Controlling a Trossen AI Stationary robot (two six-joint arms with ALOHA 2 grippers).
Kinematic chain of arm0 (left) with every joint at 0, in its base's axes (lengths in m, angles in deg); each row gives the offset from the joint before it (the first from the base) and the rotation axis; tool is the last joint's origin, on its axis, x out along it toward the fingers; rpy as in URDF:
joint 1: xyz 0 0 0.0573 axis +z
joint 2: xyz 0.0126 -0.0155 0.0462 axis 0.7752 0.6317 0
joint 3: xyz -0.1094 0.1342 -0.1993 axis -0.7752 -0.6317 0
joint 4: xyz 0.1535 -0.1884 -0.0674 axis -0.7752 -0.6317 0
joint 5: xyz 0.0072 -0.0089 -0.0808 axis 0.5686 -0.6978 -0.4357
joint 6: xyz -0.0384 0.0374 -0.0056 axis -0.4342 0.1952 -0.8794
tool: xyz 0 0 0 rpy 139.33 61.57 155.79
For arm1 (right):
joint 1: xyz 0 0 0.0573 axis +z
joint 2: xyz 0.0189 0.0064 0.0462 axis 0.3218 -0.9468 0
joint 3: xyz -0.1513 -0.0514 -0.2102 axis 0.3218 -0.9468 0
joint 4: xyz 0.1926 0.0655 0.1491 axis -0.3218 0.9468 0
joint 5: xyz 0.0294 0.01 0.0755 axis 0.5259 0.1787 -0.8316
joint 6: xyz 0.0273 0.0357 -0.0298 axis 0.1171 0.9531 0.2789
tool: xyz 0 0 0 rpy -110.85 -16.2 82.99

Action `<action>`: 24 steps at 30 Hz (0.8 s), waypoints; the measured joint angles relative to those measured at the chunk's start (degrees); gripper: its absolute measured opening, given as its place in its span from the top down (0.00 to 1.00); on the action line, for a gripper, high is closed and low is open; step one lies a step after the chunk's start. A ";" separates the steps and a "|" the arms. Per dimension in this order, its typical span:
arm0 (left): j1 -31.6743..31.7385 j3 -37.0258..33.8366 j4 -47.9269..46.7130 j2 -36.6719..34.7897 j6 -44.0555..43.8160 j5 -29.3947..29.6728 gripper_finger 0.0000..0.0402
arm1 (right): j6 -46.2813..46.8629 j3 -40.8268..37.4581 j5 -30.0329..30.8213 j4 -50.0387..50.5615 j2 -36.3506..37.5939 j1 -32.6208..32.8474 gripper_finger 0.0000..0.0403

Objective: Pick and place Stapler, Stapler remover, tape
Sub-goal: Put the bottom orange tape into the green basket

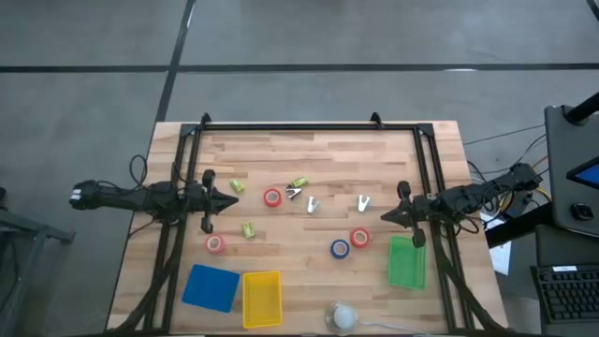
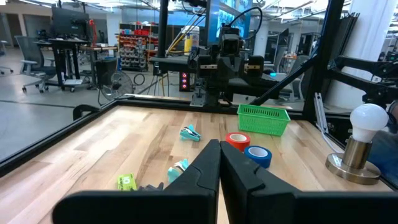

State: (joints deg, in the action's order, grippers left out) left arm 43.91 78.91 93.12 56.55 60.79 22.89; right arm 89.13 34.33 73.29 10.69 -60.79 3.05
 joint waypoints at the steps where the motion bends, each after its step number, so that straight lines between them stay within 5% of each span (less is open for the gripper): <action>1: 0.00 0.00 0.00 0.00 0.00 0.00 0.97 | 1.90 0.00 -0.16 -1.31 0.00 0.02 0.98; 5: 0.00 0.00 -0.02 -0.01 0.00 0.00 0.97 | 13.04 0.01 -0.39 -8.40 -0.10 0.02 0.98; 16: 0.00 0.00 -0.05 -0.01 0.00 -0.01 0.97 | 21.62 0.04 0.42 -19.23 -9.62 0.13 0.96; 24: 0.00 0.00 -0.15 0.00 0.00 0.00 0.97 | 29.76 7.03 5.83 -15.84 -29.16 0.13 0.69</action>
State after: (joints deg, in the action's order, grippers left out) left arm 43.91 78.91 92.96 56.55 60.79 22.89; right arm 118.89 41.36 79.12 -5.16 -89.95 3.19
